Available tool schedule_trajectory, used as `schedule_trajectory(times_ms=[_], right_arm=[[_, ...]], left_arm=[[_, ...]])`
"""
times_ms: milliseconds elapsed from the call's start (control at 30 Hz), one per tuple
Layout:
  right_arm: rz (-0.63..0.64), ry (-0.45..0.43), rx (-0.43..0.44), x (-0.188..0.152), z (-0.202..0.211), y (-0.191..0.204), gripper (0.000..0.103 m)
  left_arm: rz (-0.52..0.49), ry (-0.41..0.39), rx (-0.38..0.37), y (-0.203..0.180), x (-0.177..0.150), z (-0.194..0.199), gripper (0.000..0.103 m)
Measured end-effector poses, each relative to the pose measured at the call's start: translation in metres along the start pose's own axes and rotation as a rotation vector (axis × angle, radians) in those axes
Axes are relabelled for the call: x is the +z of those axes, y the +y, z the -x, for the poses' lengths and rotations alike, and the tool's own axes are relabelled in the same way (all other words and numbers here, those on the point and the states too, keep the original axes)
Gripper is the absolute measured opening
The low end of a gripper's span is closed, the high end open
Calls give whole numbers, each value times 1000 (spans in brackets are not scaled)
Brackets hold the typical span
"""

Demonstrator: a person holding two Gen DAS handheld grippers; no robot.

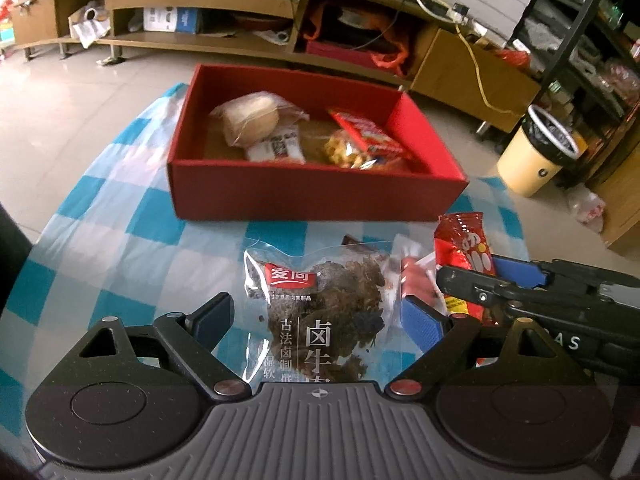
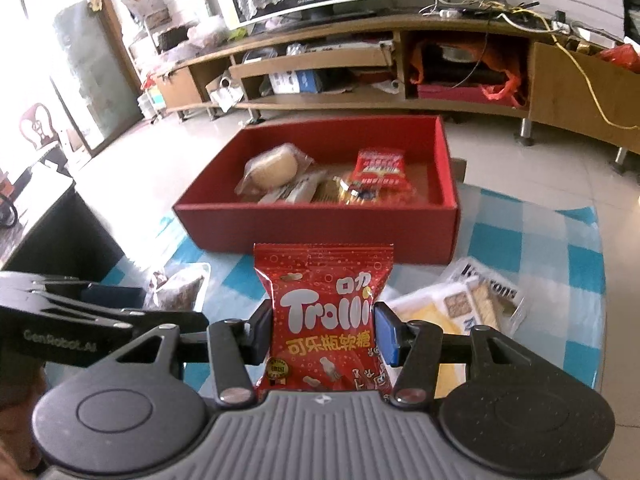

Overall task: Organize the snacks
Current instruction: 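Lift the beef bag with the left tool while the right tool lifts the Trolli bag over the box, then lower both bags into the red box and open both tools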

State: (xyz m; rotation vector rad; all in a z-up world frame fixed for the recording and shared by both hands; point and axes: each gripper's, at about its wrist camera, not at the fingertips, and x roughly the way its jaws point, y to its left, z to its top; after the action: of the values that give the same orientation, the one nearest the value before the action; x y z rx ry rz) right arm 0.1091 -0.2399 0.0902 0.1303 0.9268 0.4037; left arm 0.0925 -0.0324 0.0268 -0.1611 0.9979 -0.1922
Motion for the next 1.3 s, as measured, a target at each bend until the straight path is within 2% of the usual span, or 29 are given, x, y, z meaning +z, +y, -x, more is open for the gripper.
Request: schedule_trajectory(times_ms=[400, 733, 1300], right_arm=[[-37, -65, -1, 29, -1, -8, 51], [-72, -111, -6, 59, -14, -19, 51], [-107, -88, -30, 106, -77, -47, 51]], left_arm=[[-12, -70, -29, -12, 33, 3, 93], [-18, -108, -6, -16, 67, -8, 93], [9, -154, 72, -3, 128, -51, 93]])
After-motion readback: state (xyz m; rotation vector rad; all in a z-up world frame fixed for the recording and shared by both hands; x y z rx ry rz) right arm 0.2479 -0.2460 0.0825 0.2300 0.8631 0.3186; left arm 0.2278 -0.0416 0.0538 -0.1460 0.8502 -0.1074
